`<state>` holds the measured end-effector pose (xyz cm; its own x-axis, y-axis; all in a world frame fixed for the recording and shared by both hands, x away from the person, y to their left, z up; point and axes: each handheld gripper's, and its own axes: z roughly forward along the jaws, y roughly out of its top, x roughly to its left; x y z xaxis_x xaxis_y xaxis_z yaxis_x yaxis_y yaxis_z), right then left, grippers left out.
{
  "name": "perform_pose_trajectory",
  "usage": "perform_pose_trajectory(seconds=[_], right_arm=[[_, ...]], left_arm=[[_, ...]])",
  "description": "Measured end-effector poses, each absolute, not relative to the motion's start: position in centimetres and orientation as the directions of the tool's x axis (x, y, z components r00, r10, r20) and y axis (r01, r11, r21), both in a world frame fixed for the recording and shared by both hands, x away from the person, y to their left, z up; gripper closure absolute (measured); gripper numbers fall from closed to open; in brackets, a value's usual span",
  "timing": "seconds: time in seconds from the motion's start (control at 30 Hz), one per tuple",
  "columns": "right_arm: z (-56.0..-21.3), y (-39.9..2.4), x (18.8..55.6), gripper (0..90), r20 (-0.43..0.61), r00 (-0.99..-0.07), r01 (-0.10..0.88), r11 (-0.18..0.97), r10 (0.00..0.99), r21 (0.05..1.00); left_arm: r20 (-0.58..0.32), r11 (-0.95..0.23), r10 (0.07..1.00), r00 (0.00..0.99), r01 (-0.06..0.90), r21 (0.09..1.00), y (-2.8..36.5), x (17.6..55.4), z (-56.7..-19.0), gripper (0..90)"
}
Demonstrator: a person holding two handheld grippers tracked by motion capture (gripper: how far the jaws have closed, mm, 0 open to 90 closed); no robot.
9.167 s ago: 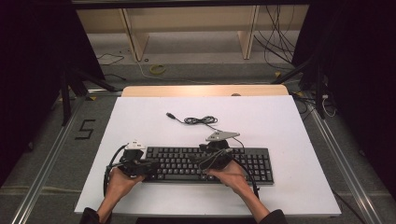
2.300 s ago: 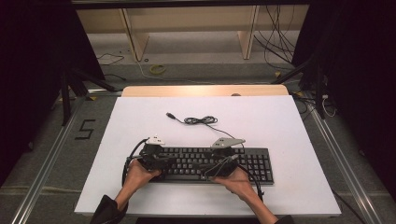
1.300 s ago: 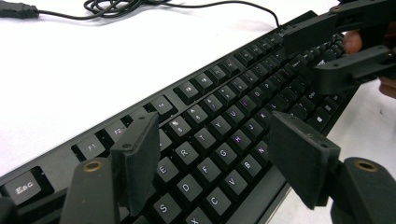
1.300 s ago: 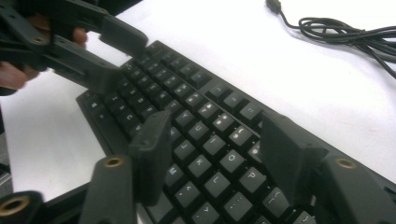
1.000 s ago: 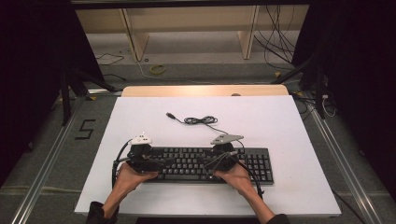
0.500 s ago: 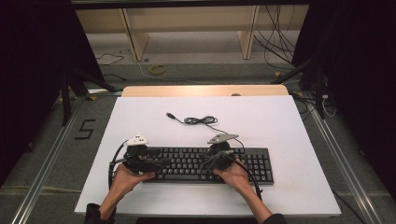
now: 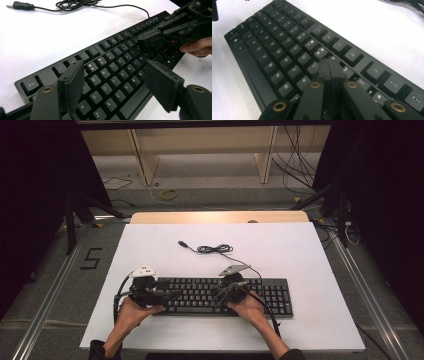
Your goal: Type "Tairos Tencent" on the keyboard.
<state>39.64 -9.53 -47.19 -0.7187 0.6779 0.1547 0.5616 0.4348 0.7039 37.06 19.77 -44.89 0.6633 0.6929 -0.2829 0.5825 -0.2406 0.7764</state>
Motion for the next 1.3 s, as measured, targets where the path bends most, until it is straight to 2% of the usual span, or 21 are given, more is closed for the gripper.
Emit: perform_pose_trajectory(seconds=[0.6,0.7,0.83,0.9,0.93,0.97,1.03,1.3], right_arm=[[-47.6,-9.2,39.6,90.0,0.141,-0.718,0.568,0.456,0.682,0.685],[-47.3,-9.4,39.6,90.0,0.167,-0.710,0.576,0.429,0.684,0.695],[-47.0,-9.7,39.6,85.4,0.171,-0.708,0.569,0.411,0.685,0.713],[-46.6,-9.9,39.4,76.7,0.185,-0.712,0.565,0.395,0.678,0.725],[-46.6,-9.9,39.4,76.7,0.185,-0.712,0.565,0.395,0.678,0.725],[-46.4,-10.0,39.2,68.8,0.194,-0.715,0.561,0.385,0.672,0.733],[-46.2,-10.0,39.1,63.3,0.197,-0.719,0.555,0.381,0.666,0.739],[-45.5,-10.2,38.5,50.8,0.219,-0.724,0.543,0.345,0.654,0.765]], left_arm=[[-0.287,-0.232,0.701,0.653,0.589,0.774,20.3,37.0,-44.9,32.2],[-0.285,-0.235,0.703,0.652,0.591,0.772,20.4,37.0,-45.0,32.4],[-0.286,-0.237,0.707,0.647,0.597,0.766,20.5,37.1,-45.1,32.7],[-0.285,-0.241,0.708,0.647,0.599,0.764,20.5,37.2,-45.2,34.0],[-0.285,-0.241,0.709,0.645,0.601,0.762,20.5,37.2,-45.2,34.5],[-0.282,-0.246,0.709,0.647,0.601,0.760,20.5,37.2,-45.2,34.8],[-0.275,-0.257,0.708,0.650,0.600,0.757,20.4,37.2,-45.2,35.7],[-0.241,-0.304,0.711,0.661,0.598,0.742,20.4,37.2,-45.4,42.8]])
